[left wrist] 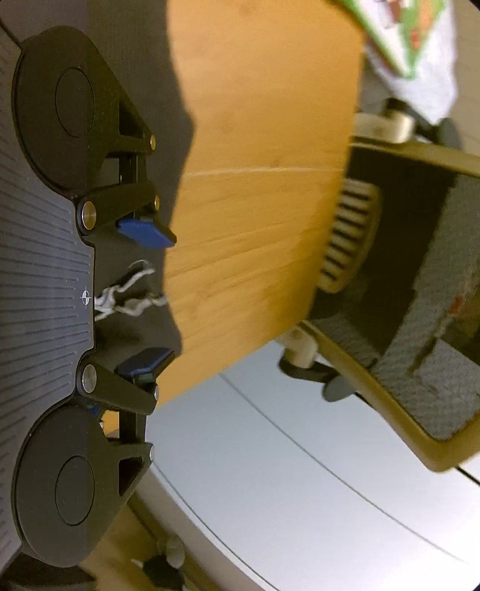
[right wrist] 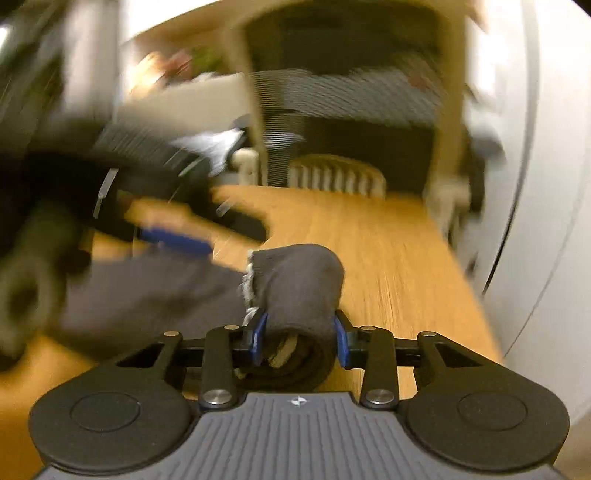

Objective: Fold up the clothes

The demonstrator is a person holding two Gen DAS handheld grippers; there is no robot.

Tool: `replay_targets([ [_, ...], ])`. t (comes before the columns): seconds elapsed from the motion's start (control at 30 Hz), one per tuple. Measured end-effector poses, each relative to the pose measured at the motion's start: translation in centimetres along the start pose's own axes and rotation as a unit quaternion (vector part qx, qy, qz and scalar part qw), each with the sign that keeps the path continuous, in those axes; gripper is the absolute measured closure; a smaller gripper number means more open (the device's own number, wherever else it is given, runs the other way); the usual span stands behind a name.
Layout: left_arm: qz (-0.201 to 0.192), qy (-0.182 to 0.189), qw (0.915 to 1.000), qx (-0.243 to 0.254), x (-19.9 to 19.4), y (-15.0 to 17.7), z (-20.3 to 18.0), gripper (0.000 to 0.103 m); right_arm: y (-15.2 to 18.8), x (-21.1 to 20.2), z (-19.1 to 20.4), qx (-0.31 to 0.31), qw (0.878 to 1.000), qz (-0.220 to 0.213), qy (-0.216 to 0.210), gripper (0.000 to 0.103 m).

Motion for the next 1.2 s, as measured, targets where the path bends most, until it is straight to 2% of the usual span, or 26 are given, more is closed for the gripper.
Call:
replay_targets([
  [0.07, -0.016, -0.015, 0.9996, 0.018, -0.9, -0.2, -0.3, 0.037, 0.3, 0.5, 2.8, -0.092, 0.995, 0.016, 0.026, 0.067],
  [0.17, -0.025, -0.039, 0.9979, 0.046, -1.1, 0.0, -0.9, 0.045, 0.8, 1.0, 5.3, -0.169, 0.984, 0.033, 0.04, 0.067],
  [0.27, -0.025, -0.067, 0.9954, 0.063, -0.4, 0.8, -0.5, 0.041, 0.7, 1.0, 5.8, -0.179, 0.983, 0.039, 0.028, 0.065],
  [0.37, -0.026, -0.086, 0.9934, 0.071, -0.6, 1.5, 0.3, 0.037, 0.3, 0.1, 4.5, -0.135, 0.99, 0.031, -0.012, 0.057],
  [0.43, -0.029, -0.088, 0.9929, 0.074, -0.9, 1.7, 0.7, 0.036, 0.1, -0.8, 3.2, -0.089, 0.995, 0.019, -0.04, 0.044],
  [0.5, -0.032, -0.089, 0.9924, 0.078, -0.9, 1.7, 0.7, 0.035, -0.2, -1.6, 1.7, -0.04, 0.997, 0.004, -0.064, 0.039],
  [0.6, -0.035, -0.091, 0.9921, 0.08, -1.0, 1.9, 0.7, 0.034, -0.5, -1.9, -0.3, 0.035, 0.995, -0.01, -0.089, 0.038],
  [0.73, -0.037, -0.092, 0.9921, 0.077, -1.0, 1.8, 1.0, 0.029, -0.2, -1.4, -2.0, 0.114, 0.987, -0.013, -0.115, 0.038],
  [0.87, -0.033, -0.088, 0.9936, 0.062, -1.0, 1.8, 1.8, 0.026, 0.6, 0.1, -2.8, 0.154, 0.981, 0.0, -0.12, 0.037],
  [0.97, -0.035, -0.083, 0.9949, 0.045, -1.7, 1.4, 2.5, 0.028, 0.9, 0.6, -1.7, 0.136, 0.985, 0.02, -0.107, 0.037],
  [1.07, -0.048, -0.089, 0.9935, 0.051, -2.7, 1.0, 2.5, 0.029, 0.9, 0.6, -0.7, 0.116, 0.988, 0.025, -0.096, 0.037],
  [1.2, -0.04, -0.118, 0.9894, 0.075, -1.8, 1.4, 2.6, 0.029, 1.0, 0.4, -0.5, 0.114, 0.988, 0.025, -0.098, 0.037],
])
Point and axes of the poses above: each gripper's, at about its wrist camera, not at the fingertips, and x roughly the way its jaws point, z to its left, y to its underside, the point moved 1 cm from there along x, roughly the way its jaws point, and after that the axes turned 14 degrees about -y, right-handed, at the moved point
